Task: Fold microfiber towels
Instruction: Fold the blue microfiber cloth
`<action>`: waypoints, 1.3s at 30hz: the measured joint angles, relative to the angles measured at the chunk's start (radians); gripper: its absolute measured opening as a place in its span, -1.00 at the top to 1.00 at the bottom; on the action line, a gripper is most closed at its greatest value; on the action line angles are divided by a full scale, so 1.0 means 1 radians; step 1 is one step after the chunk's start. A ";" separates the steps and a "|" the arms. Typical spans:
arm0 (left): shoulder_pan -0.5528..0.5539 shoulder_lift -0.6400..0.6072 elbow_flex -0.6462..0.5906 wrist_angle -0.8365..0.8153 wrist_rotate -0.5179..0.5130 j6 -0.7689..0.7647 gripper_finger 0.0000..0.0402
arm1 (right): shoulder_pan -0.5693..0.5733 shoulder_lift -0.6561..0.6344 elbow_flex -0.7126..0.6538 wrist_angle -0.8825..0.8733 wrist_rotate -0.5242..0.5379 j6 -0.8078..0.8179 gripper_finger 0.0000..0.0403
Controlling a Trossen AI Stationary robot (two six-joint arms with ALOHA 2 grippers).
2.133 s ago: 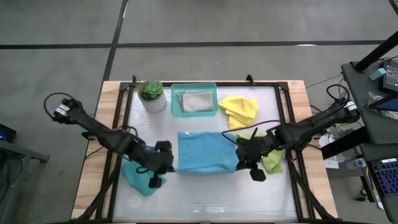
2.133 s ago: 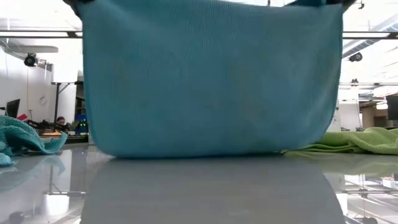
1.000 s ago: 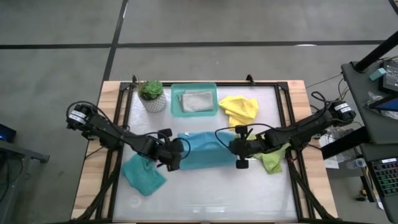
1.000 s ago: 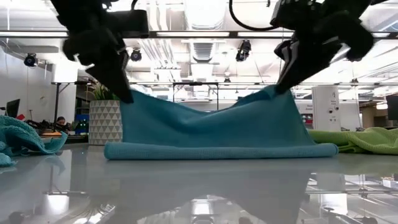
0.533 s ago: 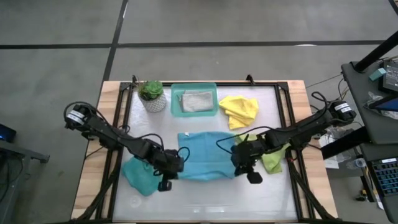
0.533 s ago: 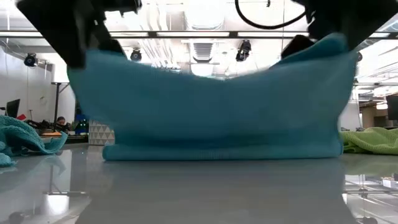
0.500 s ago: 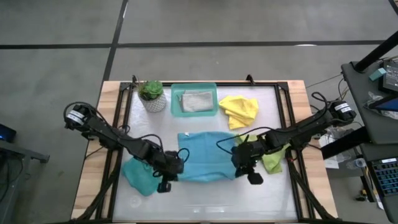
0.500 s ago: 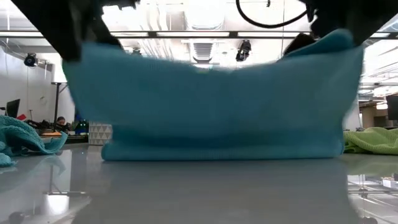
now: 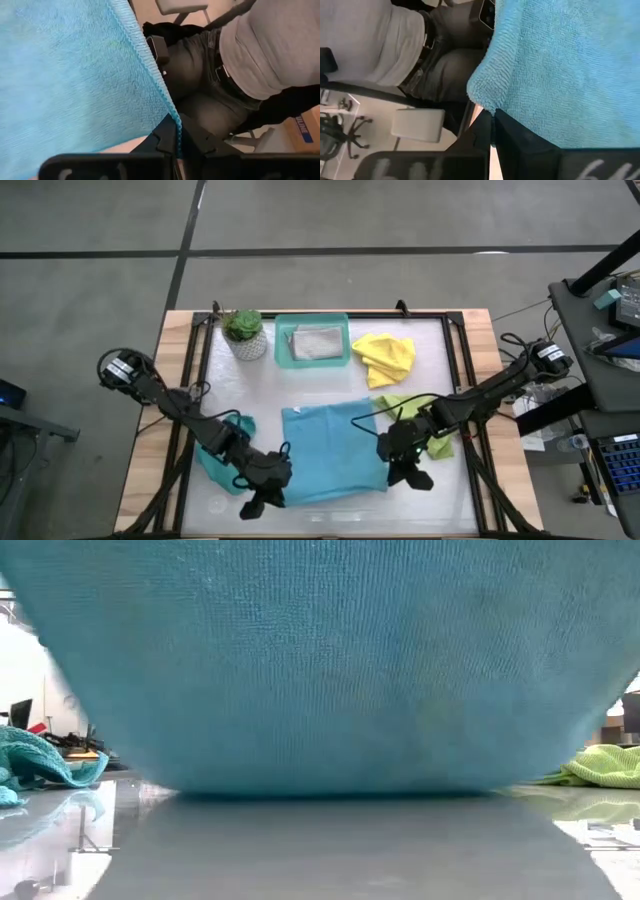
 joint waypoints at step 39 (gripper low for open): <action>0.272 0.061 -0.081 -0.423 -0.404 0.186 1.00 | -0.175 0.003 -0.003 -0.249 0.628 -0.144 0.96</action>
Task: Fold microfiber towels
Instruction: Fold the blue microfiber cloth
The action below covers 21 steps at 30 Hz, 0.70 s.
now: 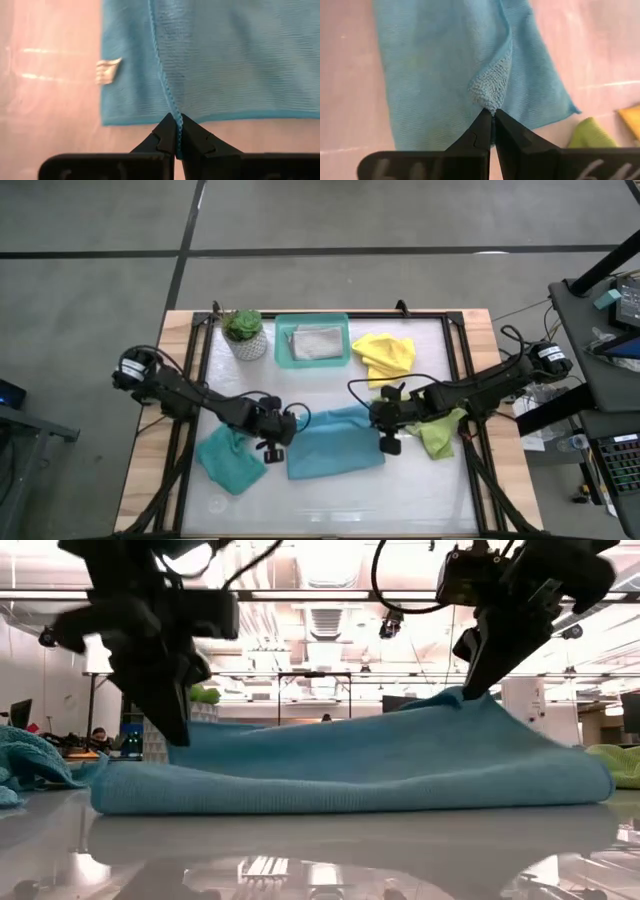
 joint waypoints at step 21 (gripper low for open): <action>0.033 0.000 -0.080 0.064 -0.137 0.060 1.00 | -0.129 0.000 -0.020 0.006 0.055 -0.135 0.96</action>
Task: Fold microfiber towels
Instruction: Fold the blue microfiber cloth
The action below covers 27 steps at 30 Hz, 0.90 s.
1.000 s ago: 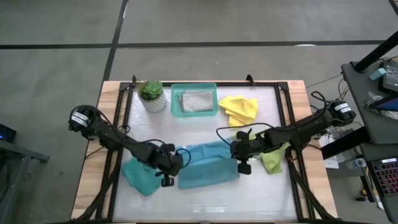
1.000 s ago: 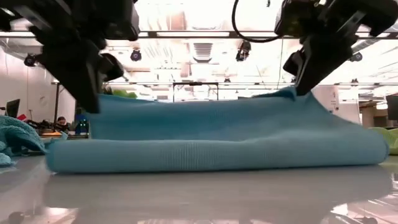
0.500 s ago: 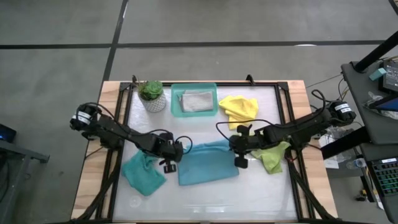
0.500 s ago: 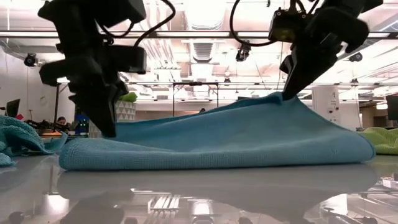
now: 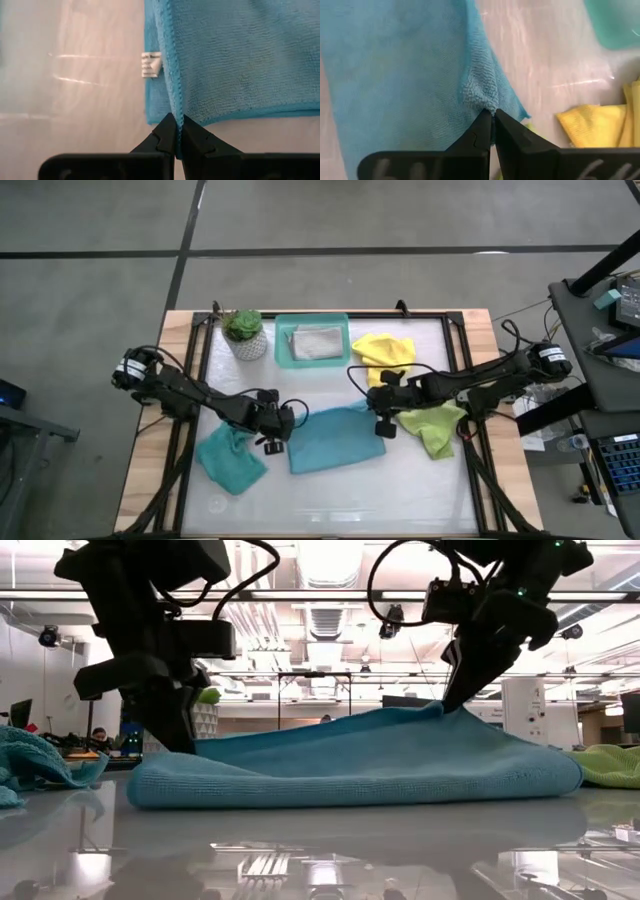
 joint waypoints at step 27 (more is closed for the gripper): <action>0.032 -0.006 0.010 -0.011 -0.153 0.119 0.60 | -0.087 0.000 -0.011 0.011 0.001 -0.035 0.46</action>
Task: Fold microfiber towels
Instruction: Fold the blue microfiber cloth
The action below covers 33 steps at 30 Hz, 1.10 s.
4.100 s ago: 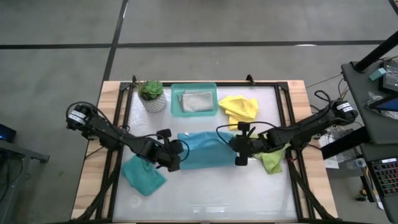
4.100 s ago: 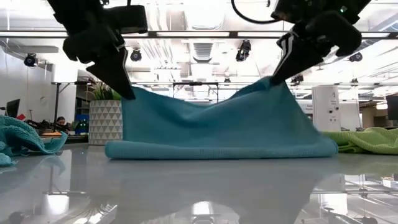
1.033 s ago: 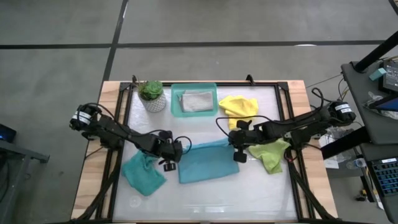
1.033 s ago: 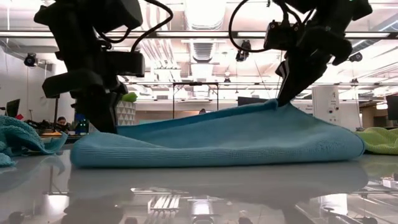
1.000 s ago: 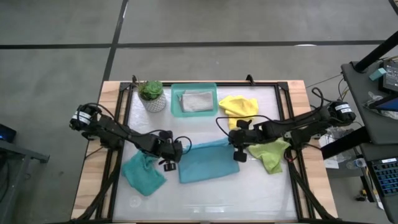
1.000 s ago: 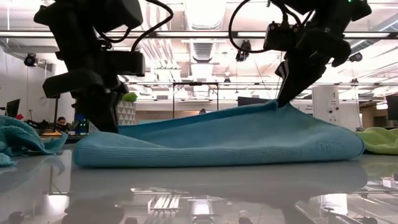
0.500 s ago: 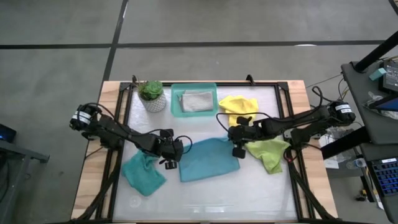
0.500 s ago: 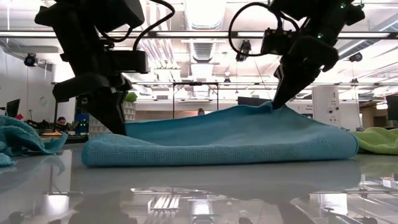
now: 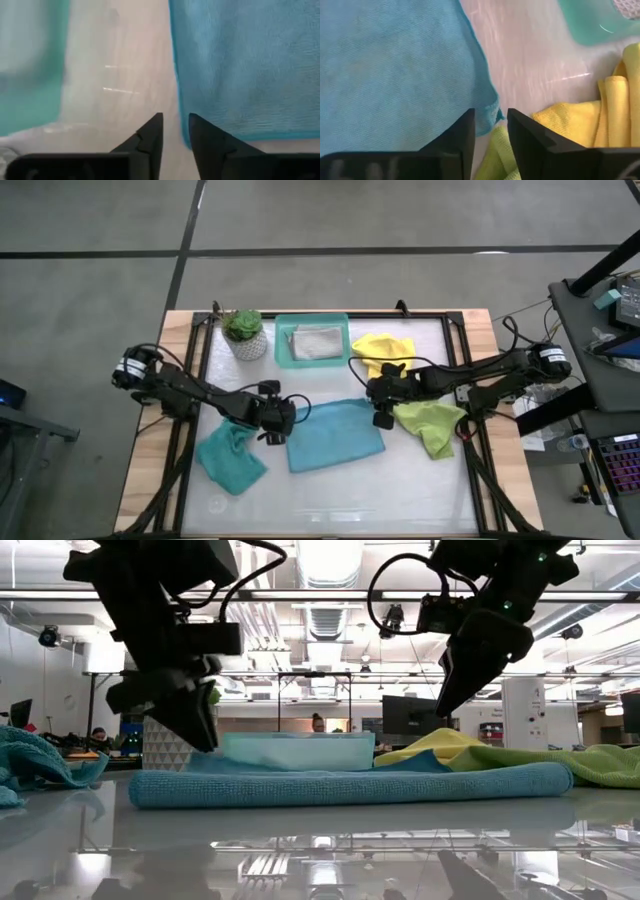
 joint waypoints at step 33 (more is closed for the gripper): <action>-0.183 0.198 0.092 0.425 0.014 -0.211 0.41 | 0.204 -0.002 -0.025 0.173 -0.300 0.489 0.42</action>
